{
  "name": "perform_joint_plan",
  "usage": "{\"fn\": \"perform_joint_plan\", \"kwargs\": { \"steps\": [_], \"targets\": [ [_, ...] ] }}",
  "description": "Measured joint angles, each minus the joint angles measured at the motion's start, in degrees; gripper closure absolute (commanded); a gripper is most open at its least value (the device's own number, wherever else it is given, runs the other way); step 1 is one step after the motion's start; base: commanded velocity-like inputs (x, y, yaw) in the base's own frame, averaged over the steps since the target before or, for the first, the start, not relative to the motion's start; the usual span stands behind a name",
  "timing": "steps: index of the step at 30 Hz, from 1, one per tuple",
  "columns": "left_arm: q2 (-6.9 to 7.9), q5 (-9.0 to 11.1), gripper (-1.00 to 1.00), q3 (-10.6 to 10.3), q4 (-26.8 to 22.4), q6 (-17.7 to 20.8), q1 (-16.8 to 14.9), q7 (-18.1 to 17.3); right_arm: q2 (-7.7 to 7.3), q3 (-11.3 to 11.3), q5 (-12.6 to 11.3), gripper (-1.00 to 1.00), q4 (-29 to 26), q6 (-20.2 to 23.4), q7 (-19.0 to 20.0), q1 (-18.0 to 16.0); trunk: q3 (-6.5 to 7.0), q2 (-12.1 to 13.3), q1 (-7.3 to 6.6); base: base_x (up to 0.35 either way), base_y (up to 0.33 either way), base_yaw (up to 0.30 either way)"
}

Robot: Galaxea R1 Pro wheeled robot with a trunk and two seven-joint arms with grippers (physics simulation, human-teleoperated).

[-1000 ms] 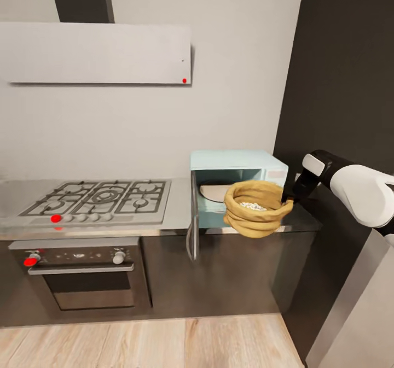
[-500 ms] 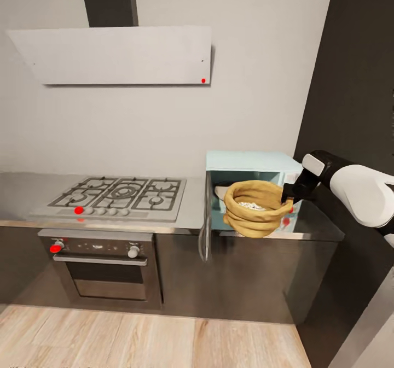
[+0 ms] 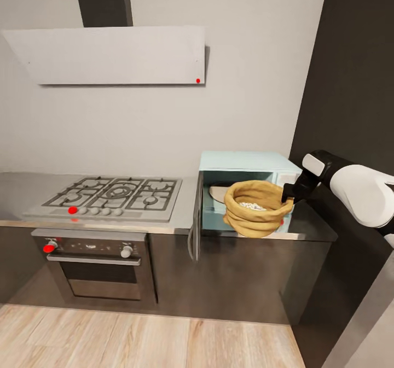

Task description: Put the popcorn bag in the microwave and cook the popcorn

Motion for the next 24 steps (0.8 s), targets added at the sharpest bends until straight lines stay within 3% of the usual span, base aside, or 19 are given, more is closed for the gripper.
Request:
{"fn": "perform_joint_plan", "kwargs": {
  "steps": [6,13,16,20,24],
  "targets": [
    [0.00,0.0,-1.00,0.0,0.0,0.0,0.0,0.0,0.01,0.0,0.0,1.00,0.0,0.0,0.0,0.0,-0.02,0.0,0.00,0.114,-0.112,0.187],
    [0.08,0.0,-1.00,0.0,0.0,0.0,0.0,0.0,0.00,0.0,0.0,1.00,0.0,0.0,0.0,0.0,-0.02,0.0,0.00,0.004,-0.004,0.029],
    [-0.63,0.0,-1.00,0.0,0.1,0.2,0.1,0.1,-0.97,-0.6,-0.5,1.00,-1.0,-0.2,-0.3,1.0,-0.02,0.0,0.00,0.000,0.000,0.000],
    [-0.62,0.0,-1.00,0.0,0.1,0.2,0.1,0.1,-2.26,1.2,-0.4,1.00,-2.2,0.3,0.9,2.0,-0.02,0.0,0.01,-0.045,0.006,0.000],
    [-0.57,0.0,-1.00,0.0,0.1,0.2,0.1,0.1,-3.11,1.3,-0.5,1.00,-3.5,0.3,1.8,2.0,-0.02,0.0,0.01,-0.118,0.202,0.000]
  ]
}}
